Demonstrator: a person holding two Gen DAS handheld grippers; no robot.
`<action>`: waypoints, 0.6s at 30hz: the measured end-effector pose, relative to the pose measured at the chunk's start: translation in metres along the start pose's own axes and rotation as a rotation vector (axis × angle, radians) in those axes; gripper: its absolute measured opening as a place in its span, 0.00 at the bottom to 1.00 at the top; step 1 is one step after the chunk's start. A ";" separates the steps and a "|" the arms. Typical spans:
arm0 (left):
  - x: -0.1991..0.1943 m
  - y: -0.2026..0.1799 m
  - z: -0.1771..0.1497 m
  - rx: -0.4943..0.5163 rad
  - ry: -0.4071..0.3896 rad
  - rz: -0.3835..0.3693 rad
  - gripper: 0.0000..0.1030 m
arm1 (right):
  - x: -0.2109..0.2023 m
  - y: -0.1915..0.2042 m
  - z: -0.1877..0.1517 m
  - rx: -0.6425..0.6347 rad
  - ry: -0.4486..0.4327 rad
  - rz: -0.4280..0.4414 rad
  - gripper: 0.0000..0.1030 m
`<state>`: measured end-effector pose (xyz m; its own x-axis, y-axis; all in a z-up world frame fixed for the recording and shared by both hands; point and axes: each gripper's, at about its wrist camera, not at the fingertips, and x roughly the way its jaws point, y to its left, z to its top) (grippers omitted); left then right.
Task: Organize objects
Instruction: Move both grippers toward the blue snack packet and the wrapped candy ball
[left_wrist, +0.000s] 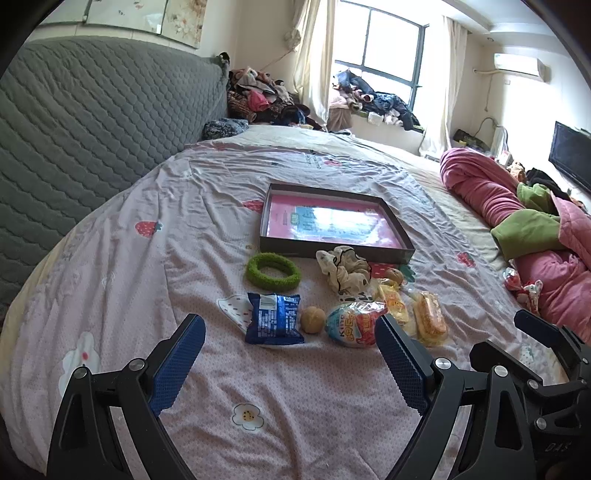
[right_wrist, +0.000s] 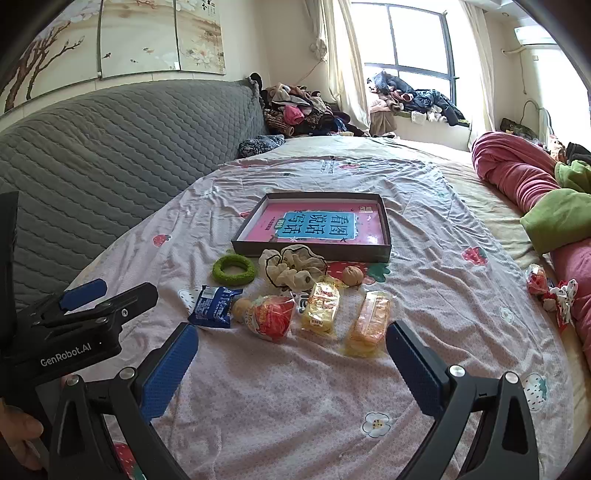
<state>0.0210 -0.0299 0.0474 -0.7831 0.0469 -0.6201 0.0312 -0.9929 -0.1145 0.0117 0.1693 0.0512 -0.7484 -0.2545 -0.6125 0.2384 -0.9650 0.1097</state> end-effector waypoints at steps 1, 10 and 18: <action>0.000 -0.001 0.000 0.000 0.000 0.000 0.91 | -0.001 0.001 0.001 -0.002 -0.002 -0.001 1.00; 0.002 0.000 0.002 0.012 0.002 -0.003 0.91 | 0.000 0.004 0.005 -0.002 -0.006 0.011 1.00; 0.015 0.007 0.001 0.010 0.025 0.004 0.91 | 0.012 0.009 0.001 -0.021 0.019 0.012 1.00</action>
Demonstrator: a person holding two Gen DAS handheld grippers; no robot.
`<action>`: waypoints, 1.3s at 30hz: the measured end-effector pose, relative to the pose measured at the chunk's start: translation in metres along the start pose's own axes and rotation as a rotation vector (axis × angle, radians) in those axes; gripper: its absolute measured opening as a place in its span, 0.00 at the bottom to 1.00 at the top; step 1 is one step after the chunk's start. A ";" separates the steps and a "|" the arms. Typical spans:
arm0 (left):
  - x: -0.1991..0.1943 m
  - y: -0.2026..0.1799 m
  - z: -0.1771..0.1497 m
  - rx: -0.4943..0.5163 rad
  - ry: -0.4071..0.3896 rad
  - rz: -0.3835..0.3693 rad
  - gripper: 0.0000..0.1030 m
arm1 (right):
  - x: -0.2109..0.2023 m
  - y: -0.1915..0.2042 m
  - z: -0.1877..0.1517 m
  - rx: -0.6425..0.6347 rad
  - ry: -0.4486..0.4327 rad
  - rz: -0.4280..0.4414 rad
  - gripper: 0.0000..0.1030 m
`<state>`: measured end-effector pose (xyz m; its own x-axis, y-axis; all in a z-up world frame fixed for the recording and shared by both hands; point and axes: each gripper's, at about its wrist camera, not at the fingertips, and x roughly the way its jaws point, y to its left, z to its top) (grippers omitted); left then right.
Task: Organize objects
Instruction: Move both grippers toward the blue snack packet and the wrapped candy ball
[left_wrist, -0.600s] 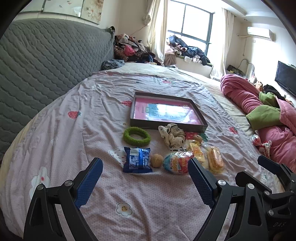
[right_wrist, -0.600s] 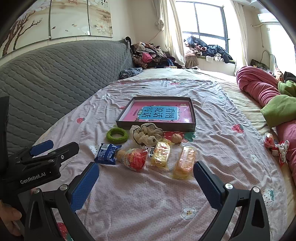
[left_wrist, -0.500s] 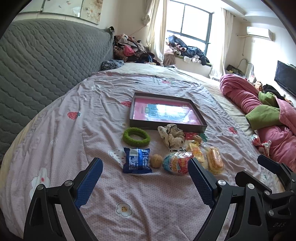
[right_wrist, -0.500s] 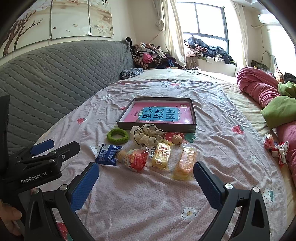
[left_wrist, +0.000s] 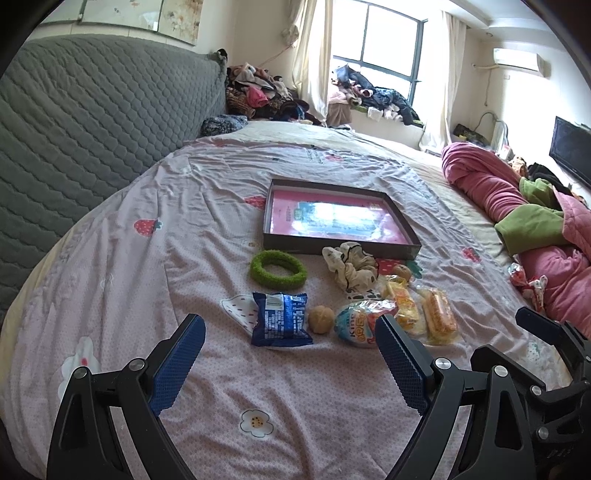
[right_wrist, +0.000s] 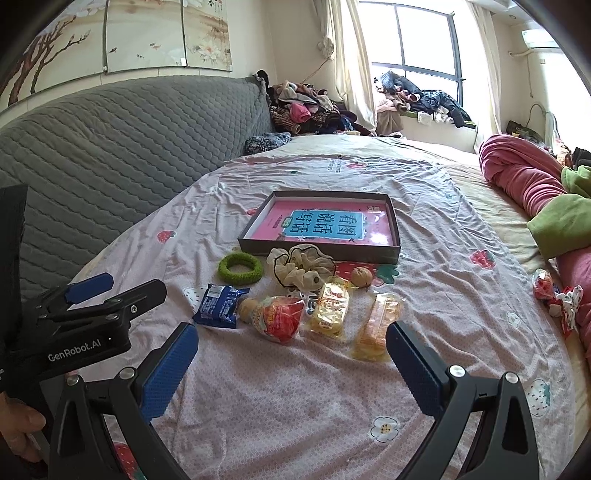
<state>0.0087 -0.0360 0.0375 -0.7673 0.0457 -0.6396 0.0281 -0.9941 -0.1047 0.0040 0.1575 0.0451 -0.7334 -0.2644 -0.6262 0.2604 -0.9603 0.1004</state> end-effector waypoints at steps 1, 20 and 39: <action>0.002 0.001 0.000 -0.001 0.003 0.001 0.91 | 0.002 0.001 -0.001 -0.002 0.005 0.001 1.00; 0.071 0.014 -0.005 -0.005 0.090 0.016 0.91 | 0.073 0.012 -0.011 -0.083 0.126 0.014 1.00; 0.136 0.024 -0.006 0.010 0.155 0.015 0.91 | 0.141 0.023 -0.008 -0.228 0.209 -0.034 0.99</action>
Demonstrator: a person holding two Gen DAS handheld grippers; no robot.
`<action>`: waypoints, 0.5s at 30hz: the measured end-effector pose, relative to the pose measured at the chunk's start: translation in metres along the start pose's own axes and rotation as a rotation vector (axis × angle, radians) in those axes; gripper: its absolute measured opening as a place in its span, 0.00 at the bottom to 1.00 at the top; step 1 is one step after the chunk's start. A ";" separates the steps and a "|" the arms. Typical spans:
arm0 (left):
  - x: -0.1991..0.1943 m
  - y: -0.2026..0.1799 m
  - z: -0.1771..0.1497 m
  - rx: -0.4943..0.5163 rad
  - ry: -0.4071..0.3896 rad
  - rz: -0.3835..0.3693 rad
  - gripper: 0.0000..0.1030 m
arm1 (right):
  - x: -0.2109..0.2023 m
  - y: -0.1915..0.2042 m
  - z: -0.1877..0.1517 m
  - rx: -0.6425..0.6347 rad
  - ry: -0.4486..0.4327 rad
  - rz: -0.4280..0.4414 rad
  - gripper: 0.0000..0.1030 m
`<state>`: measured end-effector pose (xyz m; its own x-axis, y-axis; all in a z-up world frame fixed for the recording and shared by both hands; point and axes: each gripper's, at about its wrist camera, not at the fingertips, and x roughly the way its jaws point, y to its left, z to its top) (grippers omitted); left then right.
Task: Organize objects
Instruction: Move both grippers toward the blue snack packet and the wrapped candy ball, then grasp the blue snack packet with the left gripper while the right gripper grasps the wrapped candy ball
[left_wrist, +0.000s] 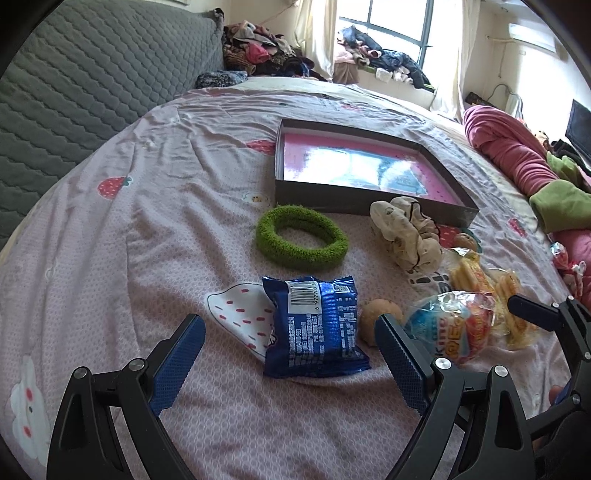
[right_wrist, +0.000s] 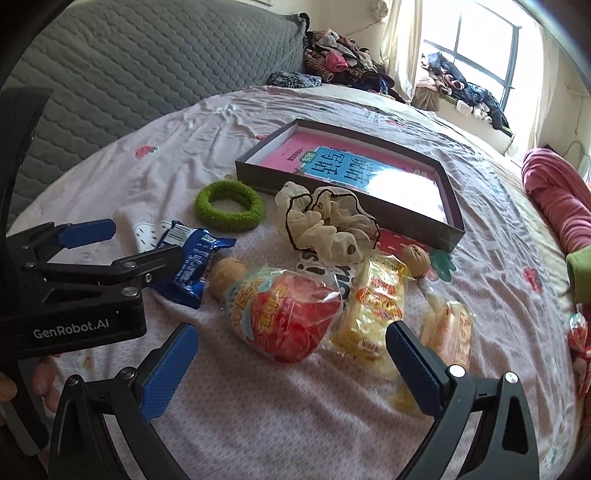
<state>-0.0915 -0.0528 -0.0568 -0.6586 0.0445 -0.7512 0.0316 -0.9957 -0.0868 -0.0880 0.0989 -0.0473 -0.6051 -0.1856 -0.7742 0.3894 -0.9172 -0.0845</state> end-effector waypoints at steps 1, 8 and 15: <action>0.003 0.000 0.001 -0.002 0.003 0.001 0.91 | 0.002 0.001 0.001 -0.006 -0.001 0.001 0.99; 0.011 0.000 0.002 0.011 0.008 -0.002 0.91 | 0.013 0.007 0.006 -0.068 0.014 -0.018 0.86; 0.018 0.001 0.003 0.025 0.014 0.006 0.91 | 0.018 0.012 0.008 -0.111 0.017 -0.030 0.71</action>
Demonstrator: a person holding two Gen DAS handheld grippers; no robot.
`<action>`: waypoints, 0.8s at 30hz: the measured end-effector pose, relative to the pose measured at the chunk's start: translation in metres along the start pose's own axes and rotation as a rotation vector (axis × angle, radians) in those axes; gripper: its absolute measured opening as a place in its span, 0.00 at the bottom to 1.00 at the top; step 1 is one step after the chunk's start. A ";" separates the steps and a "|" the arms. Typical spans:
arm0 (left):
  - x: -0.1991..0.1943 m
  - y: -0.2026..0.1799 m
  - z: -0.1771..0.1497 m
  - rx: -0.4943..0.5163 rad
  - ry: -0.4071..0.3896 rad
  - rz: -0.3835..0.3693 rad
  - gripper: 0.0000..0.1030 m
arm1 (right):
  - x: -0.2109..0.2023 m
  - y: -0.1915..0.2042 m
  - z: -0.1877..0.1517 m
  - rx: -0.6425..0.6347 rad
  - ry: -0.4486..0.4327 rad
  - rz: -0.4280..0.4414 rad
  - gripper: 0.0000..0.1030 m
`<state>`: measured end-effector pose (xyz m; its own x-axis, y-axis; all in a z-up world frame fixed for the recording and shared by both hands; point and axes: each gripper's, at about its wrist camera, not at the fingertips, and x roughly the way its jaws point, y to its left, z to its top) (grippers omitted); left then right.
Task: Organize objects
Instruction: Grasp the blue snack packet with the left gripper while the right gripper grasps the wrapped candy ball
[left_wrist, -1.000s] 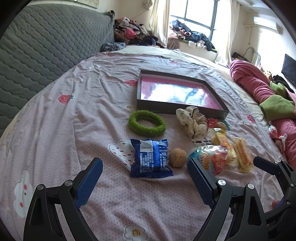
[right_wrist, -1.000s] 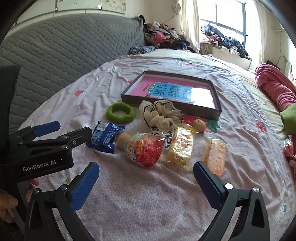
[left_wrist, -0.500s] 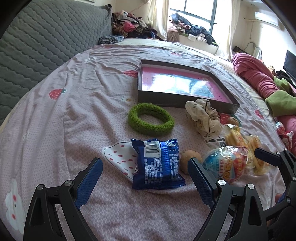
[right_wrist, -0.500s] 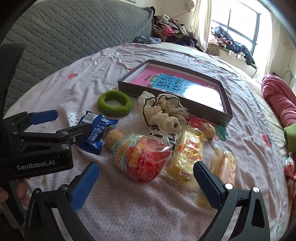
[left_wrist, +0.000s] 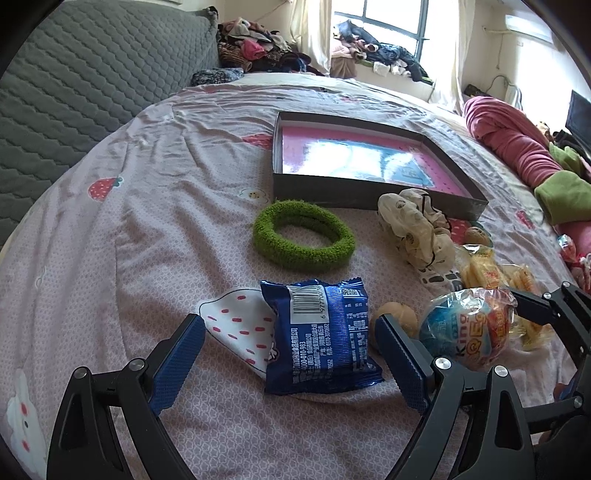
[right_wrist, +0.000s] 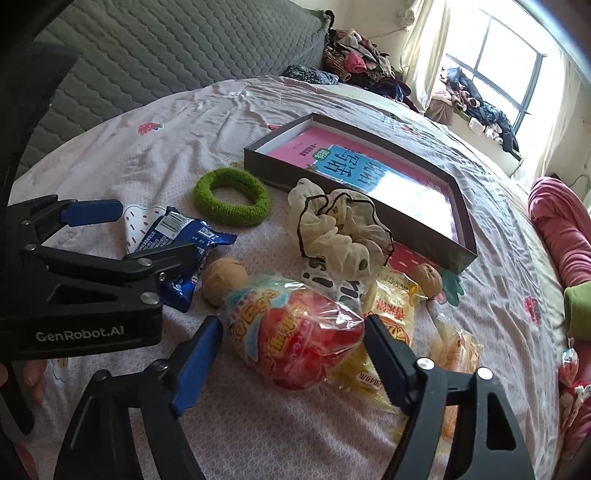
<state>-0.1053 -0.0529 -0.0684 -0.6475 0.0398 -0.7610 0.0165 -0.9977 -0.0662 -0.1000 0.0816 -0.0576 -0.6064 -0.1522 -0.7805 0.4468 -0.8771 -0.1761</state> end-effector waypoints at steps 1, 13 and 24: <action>0.001 0.001 0.000 -0.001 0.003 -0.008 0.91 | 0.000 0.001 0.000 -0.003 -0.001 0.001 0.71; 0.010 0.005 -0.004 -0.036 0.032 -0.084 0.71 | 0.002 0.001 0.000 0.010 0.008 0.059 0.69; 0.008 0.003 -0.002 -0.038 0.051 -0.156 0.54 | -0.004 -0.003 0.002 0.054 -0.005 0.130 0.68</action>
<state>-0.1085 -0.0557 -0.0761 -0.6050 0.1981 -0.7712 -0.0517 -0.9763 -0.2102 -0.0999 0.0843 -0.0529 -0.5493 -0.2680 -0.7915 0.4857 -0.8732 -0.0414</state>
